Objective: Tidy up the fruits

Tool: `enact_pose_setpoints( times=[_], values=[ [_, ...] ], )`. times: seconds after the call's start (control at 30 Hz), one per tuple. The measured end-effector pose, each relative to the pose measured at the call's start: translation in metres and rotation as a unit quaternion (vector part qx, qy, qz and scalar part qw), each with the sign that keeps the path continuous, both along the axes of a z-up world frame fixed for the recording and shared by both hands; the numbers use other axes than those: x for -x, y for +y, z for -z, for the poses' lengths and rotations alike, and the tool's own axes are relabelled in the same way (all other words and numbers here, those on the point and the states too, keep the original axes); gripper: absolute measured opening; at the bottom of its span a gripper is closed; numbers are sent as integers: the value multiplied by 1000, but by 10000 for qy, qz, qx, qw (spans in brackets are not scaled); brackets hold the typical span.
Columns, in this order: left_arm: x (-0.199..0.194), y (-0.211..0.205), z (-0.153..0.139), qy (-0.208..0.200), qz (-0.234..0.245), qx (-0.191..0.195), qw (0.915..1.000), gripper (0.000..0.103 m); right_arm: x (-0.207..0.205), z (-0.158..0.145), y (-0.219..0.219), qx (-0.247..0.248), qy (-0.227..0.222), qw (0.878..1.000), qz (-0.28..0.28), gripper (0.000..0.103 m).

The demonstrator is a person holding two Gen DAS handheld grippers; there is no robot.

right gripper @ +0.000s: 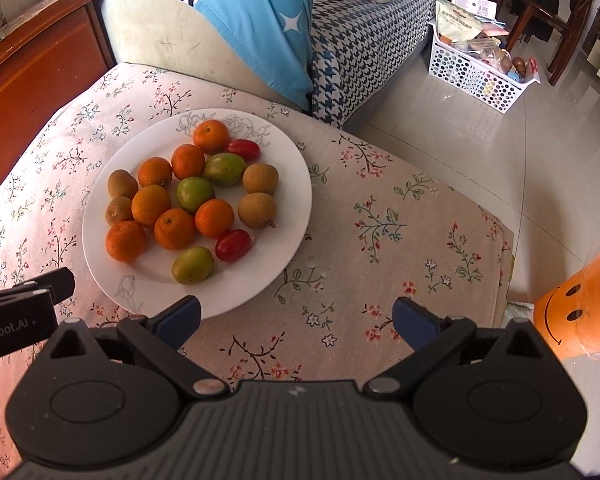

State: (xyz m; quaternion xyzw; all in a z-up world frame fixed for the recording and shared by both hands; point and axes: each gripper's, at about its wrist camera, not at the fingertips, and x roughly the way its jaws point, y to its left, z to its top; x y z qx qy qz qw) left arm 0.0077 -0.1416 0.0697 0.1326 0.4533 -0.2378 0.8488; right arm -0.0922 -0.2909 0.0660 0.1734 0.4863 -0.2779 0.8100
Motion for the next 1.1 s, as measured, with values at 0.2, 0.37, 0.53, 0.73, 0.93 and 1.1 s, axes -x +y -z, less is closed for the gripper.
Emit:
enact_pose_setpoints(
  times=[0.2, 0.37, 0.53, 0.73, 0.93, 1.1],
  values=[
    [0, -1, 1, -42, -5, -72, 10000, 95, -2, 0, 1, 18, 21, 10000, 40, 102],
    [1, -4, 3, -132, 31, -222, 9997, 95, -3, 2, 2, 40, 58, 9999, 73, 102],
    [2, -6, 3, -166, 76, -283, 9994, 95, -4, 3, 4, 52, 73, 9999, 59, 102],
    [4, -8, 4, -201, 121, -339, 9991, 95, -6, 3, 6, 66, 68, 10000, 18, 102],
    [4, -9, 4, -253, 151, -381, 9988, 95, -6, 4, 6, 75, 84, 9999, 51, 102],
    [4, -9, 4, -274, 149, -415, 9987, 95, -6, 4, 7, 74, 89, 9999, 47, 102]
  ],
)
